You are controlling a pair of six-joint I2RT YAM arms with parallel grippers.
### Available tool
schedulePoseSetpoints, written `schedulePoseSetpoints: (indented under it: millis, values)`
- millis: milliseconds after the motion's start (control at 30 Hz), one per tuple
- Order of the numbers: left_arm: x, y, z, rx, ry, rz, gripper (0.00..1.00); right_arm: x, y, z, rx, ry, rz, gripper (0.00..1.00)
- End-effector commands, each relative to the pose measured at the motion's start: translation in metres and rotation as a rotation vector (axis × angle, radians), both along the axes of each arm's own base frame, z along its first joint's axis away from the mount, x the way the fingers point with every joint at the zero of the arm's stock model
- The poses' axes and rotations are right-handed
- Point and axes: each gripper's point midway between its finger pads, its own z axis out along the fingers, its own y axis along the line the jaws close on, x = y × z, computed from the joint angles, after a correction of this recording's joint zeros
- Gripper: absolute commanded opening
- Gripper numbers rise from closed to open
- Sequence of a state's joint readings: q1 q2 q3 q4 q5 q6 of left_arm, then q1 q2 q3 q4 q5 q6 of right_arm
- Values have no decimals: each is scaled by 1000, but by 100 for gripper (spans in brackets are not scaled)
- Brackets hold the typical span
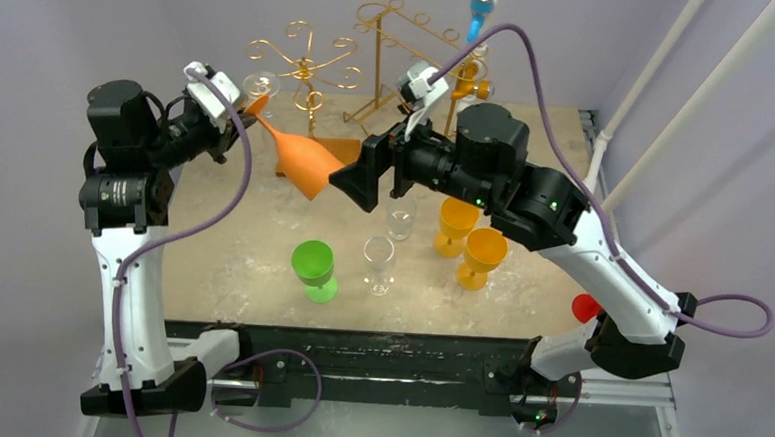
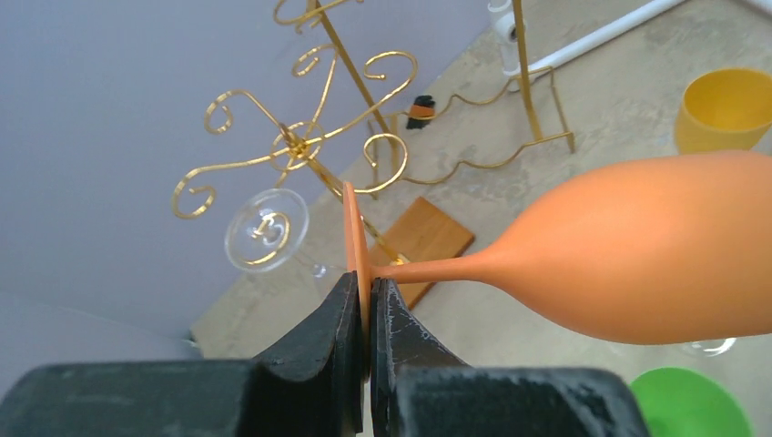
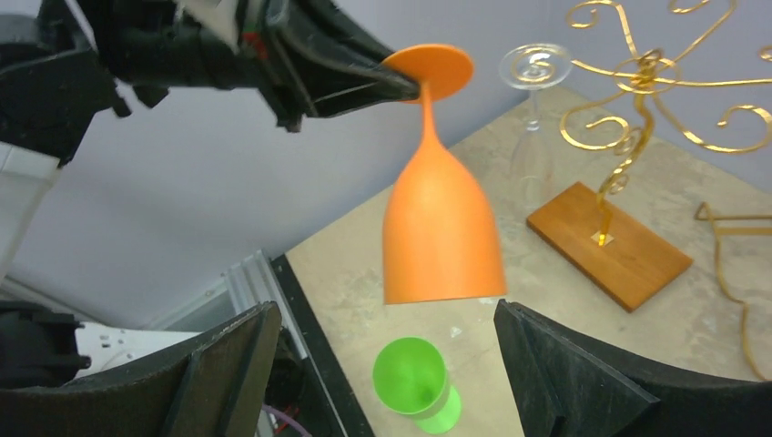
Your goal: Place the wine glass upside down on the wine glass rack
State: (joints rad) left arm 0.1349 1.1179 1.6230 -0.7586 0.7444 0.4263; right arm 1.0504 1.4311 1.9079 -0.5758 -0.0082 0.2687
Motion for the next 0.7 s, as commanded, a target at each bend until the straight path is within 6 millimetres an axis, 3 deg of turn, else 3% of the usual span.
schedulePoseSetpoints:
  millis: [0, 167, 367, 667]
  values:
    - [-20, -5, 34, 261, -344, -105, 0, 11, -31, 14, -50, -42, -50, 99]
    - [-42, -22, 44, 312, -514, -210, 0, 7, 1, 15, 7, -55, 100, 99]
    - [-54, -34, 59, 299, -609, -271, 0, 10, 46, -17, -42, 7, 244, 99]
    - [-61, -40, 64, 284, -629, -310, 0, 8, 73, -52, -35, 25, 340, 99]
